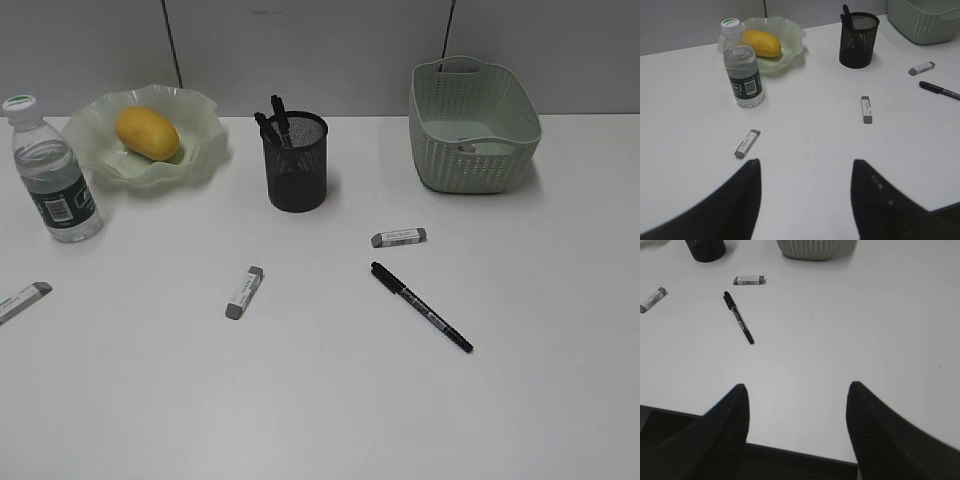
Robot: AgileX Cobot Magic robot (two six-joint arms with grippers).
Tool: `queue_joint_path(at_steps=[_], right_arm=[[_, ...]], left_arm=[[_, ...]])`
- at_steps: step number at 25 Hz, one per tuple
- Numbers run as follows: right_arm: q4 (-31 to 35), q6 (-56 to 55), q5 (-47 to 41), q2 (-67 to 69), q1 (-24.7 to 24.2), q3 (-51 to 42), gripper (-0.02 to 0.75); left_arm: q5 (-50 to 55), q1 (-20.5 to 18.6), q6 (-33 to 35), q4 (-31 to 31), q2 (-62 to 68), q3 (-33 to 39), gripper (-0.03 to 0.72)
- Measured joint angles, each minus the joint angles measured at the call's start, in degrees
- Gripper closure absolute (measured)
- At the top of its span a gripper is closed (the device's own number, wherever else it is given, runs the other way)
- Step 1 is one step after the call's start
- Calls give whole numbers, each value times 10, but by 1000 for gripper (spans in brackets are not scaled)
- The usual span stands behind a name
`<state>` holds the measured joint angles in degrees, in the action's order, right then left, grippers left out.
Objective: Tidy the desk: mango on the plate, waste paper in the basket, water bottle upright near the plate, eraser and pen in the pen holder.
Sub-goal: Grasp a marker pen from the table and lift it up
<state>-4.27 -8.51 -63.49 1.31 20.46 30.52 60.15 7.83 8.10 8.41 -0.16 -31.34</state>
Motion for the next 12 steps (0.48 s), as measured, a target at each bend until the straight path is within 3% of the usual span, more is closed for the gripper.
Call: queue_joint_path(at_steps=[6,12], right_arm=[[2,21,5,48,0,8,248],[2,41,92,200,0,22,248]], left_arm=[[1,0,-2,4,-1,1,247],[2,0,-2,5,-2,3,282]])
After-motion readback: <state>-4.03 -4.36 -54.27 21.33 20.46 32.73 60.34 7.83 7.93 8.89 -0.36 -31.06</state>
